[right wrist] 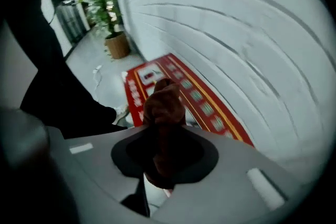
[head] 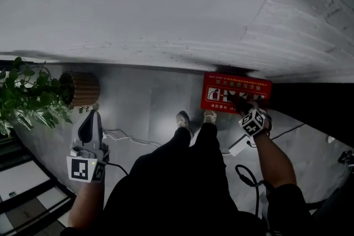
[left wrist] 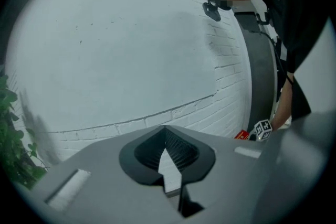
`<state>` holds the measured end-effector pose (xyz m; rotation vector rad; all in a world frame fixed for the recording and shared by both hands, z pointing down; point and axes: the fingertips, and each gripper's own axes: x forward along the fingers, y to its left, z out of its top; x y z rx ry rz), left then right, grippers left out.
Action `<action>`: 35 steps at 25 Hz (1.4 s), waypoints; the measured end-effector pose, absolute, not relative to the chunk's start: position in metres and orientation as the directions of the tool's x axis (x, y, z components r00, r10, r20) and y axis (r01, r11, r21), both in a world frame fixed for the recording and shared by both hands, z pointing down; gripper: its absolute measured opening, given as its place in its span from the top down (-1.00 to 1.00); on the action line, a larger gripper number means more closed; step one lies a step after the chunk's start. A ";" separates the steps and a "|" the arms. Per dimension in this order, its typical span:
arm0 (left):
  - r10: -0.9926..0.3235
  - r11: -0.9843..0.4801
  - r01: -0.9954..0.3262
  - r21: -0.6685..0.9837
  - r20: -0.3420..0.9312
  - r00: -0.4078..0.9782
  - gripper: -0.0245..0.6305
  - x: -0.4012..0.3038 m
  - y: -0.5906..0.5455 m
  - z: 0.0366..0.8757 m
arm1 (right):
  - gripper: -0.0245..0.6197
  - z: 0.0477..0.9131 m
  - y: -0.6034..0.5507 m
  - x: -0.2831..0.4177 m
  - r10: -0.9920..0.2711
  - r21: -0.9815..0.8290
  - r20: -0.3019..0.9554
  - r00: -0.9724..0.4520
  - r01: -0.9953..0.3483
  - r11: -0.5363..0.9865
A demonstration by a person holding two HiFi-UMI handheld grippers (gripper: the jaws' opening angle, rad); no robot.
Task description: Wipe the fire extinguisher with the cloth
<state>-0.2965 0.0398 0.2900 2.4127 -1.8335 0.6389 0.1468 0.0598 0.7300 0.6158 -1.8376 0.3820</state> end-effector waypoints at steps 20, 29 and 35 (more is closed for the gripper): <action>-0.908 -0.261 -0.937 -0.230 0.389 0.158 0.93 -0.316 0.054 0.298 | 0.70 0.763 0.096 0.048 -0.004 -0.167 0.944 -0.329 -0.490 0.856; -0.845 -0.485 -0.845 -0.225 0.370 0.386 0.93 -0.237 -0.010 0.303 | 0.70 0.764 0.130 0.239 -0.096 -0.030 0.988 -0.120 -0.765 0.643; -0.841 -0.498 -0.841 -0.213 0.357 0.407 0.93 -0.233 -0.017 0.300 | 0.69 0.758 0.174 0.316 -0.036 -0.124 0.991 -0.129 -0.984 0.128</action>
